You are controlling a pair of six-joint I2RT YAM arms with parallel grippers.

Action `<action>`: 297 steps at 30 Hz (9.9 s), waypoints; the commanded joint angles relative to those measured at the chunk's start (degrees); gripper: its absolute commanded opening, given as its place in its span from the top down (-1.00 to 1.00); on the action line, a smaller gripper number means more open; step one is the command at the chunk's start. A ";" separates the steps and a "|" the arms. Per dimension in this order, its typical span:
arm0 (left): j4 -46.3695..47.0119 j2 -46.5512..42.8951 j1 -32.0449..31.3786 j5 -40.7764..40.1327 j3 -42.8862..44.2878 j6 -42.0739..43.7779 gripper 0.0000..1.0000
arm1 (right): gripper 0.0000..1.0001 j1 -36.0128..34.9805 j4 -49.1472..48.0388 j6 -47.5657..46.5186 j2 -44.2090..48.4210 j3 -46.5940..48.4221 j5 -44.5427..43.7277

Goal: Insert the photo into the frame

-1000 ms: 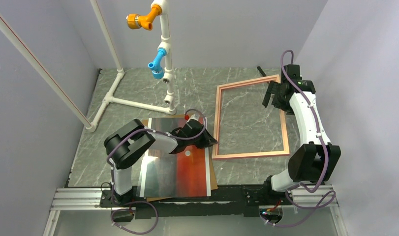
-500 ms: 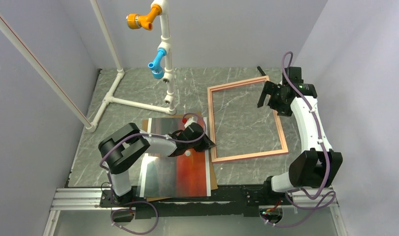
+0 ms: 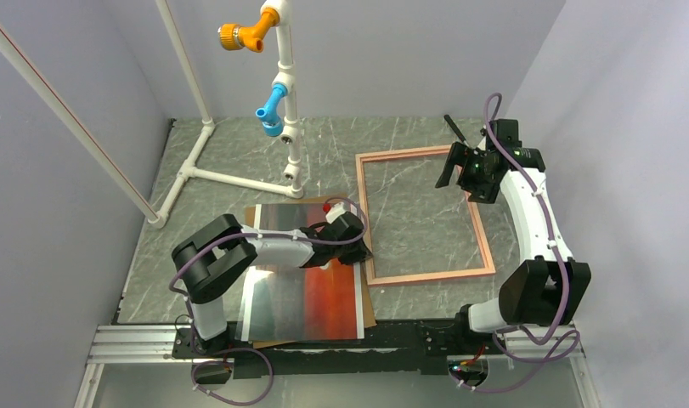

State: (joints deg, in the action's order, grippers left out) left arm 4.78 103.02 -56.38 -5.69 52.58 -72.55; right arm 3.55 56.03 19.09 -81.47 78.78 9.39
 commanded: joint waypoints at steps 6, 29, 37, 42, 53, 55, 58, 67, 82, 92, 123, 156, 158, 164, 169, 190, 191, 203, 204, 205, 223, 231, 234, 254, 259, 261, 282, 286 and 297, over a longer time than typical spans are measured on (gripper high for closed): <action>-14.50 2.99 -1.99 -2.72 4.54 3.07 1.00 | -0.99 -0.12 -5.29 -2.90 6.52 -4.20 9.13; -7.38 -16.60 -3.68 -8.69 3.60 17.10 -0.53 | -0.99 -5.12 -9.76 -0.37 9.87 -11.32 11.21; -7.33 -35.55 -1.71 -11.98 -7.57 20.28 -0.99 | -0.97 -14.04 -11.81 1.80 6.90 -12.67 4.79; -14.65 -47.98 1.41 -14.15 -11.33 21.59 -0.99 | -0.84 -21.63 -13.69 3.88 2.68 -12.57 -0.02; -51.46 -66.28 2.31 -29.48 -4.72 20.34 -0.99 | -0.53 -35.63 -18.26 9.25 -12.20 -10.56 -6.32; -52.76 -68.05 2.32 -29.07 -5.75 19.46 -0.99 | -0.43 -37.66 -18.53 10.24 -15.42 -9.67 -7.17; -53.33 -70.18 2.33 -27.41 -7.97 17.98 -0.99 | -0.36 -39.16 -19.46 11.89 -19.33 -8.86 -8.04; -56.81 -70.55 2.26 -24.92 -10.41 13.52 -0.99 | 0.14 -40.74 -20.26 13.33 -25.07 -7.93 -11.66; -52.19 -65.77 2.33 -22.06 -11.55 13.95 -0.99 | 0.55 -40.68 -19.02 14.97 -27.39 -5.95 -14.81; -48.78 -64.20 2.33 -19.60 -13.53 13.64 -0.99 | 0.53 -40.24 -16.95 14.98 -27.76 -4.11 -17.56; -35.07 -50.20 31.48 15.36 -17.77 35.25 -0.99 | -0.48 -41.21 -26.35 18.37 -17.22 -7.72 0.73; -37.68 -36.58 55.79 25.09 -16.90 44.92 -0.83 | -0.49 -42.39 -22.83 18.88 -27.58 -4.48 -6.82; -38.43 -37.10 55.64 22.52 -17.73 43.10 -0.83 | -0.49 -42.40 -23.35 19.01 -28.13 -4.68 -6.09; -40.44 -39.56 54.63 18.22 -19.91 39.09 -0.83 | -0.49 -42.35 -24.72 19.22 -29.03 -4.75 -3.88; -40.36 -38.71 53.70 19.34 -21.09 37.97 -0.84 | -0.48 -42.32 -27.00 19.63 -29.11 -5.61 -1.29; -43.28 -38.81 39.94 14.66 -15.09 33.20 -0.81 | -0.46 -42.50 -27.47 19.05 -25.82 -6.60 0.87; -43.58 -38.86 39.43 14.30 -14.80 32.88 -0.81 | -0.46 -42.49 -27.51 19.09 -25.36 -6.74 0.99; -48.66 -40.41 36.11 10.36 -11.39 32.34 -0.80 | -0.45 -42.58 -27.30 20.10 -17.61 -8.68 4.87; -48.71 -40.58 35.96 10.33 -11.36 32.38 -0.80 | -0.45 -42.58 -27.23 20.11 -17.26 -8.95 4.97; -48.69 -40.76 35.86 10.44 -11.36 32.42 -0.80 | -0.45 -42.55 -27.14 19.95 -16.74 -9.20 5.02; -43.36 -31.82 27.95 12.93 -6.57 31.06 -0.80 | -0.47 -39.28 -22.83 18.24 -8.16 -13.61 2.93; -43.25 -25.88 23.76 12.74 -3.03 31.20 -0.83 | -0.49 -33.43 -20.73 15.55 -4.63 -17.60 0.41; -45.84 -25.20 23.06 9.20 -2.63 30.80 -0.91 | -0.55 -30.68 -19.16 13.65 -4.41 -19.51 -3.51; -36.26 -32.71 22.99 11.34 -16.48 25.43 -0.95 | -1.00 -21.73 -33.51 13.90 7.83 -39.42 17.33; -30.71 -34.67 23.04 14.57 -20.84 23.79 -0.90 | -0.99 -21.41 -42.07 16.92 7.41 -44.39 25.78; -28.92 -35.32 23.00 15.75 -21.95 23.16 -0.88 | -0.98 -21.40 -45.00 18.13 6.10 -45.35 28.61; -21.84 -36.32 23.04 19.52 -25.70 21.82 -0.76 | -0.15 -21.31 -54.82 29.40 13.22 -47.36 36.76; -21.83 -35.94 23.00 19.61 -25.53 22.06 -0.76 | 0.24 -21.30 -52.11 27.95 12.61 -46.54 35.16; -24.48 -37.77 23.03 18.12 -23.67 23.05 -0.77 | 1.00 -21.31 -42.74 22.94 14.84 -41.87 30.61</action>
State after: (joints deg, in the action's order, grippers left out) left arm -16.62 66.35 -33.19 13.67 28.34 -50.46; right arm -17.76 9.93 44.75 -69.23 32.64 41.85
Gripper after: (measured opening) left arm 0.881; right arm 0.017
